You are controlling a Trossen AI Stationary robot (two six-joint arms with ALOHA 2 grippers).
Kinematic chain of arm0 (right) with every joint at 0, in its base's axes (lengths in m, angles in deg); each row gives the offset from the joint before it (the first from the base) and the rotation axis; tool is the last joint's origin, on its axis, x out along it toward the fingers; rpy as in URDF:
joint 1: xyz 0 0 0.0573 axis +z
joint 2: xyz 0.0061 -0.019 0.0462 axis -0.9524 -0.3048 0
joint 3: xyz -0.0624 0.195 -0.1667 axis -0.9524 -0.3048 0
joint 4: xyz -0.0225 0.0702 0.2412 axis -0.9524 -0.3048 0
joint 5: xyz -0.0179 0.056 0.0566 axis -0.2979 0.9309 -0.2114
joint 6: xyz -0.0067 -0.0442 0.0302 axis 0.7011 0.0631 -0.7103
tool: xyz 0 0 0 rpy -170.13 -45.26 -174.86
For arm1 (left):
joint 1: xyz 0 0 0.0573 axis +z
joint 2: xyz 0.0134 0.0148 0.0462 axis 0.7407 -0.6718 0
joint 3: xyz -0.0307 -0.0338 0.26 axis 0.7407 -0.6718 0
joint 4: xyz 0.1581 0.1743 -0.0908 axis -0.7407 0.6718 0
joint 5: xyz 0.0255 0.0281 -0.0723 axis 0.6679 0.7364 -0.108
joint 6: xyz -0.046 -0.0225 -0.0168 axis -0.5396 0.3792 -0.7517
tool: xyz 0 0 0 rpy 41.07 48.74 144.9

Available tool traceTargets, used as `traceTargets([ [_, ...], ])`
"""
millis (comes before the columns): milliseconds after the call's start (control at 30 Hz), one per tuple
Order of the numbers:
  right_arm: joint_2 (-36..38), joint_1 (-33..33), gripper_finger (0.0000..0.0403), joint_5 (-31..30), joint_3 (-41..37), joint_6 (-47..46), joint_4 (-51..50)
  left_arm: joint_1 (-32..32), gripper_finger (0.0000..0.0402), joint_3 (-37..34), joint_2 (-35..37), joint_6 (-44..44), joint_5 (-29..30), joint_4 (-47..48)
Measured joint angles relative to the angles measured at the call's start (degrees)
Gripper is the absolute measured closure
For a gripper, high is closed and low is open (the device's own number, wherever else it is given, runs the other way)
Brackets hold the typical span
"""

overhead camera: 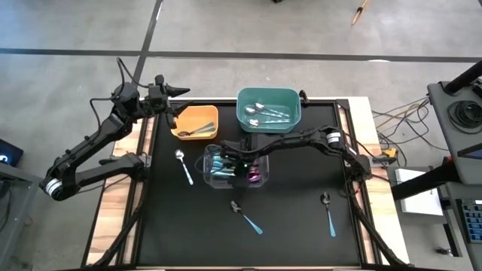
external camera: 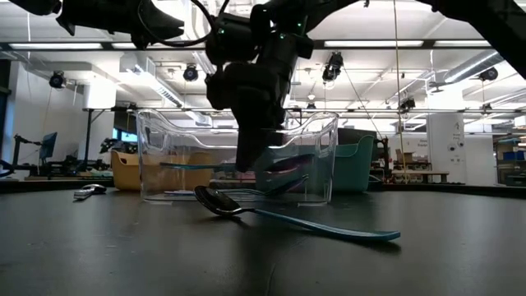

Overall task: Sort silverware by color (type)
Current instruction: Put the violet spoon into the transparent bin

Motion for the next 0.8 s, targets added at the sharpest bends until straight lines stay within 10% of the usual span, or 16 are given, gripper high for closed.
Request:
traceTargets([
  [800,-2.3,-0.3,0.039,1.2,0.0,1.1,0.5,0.0,0.0207,0.0,0.0,0.0,0.0,0.1],
])
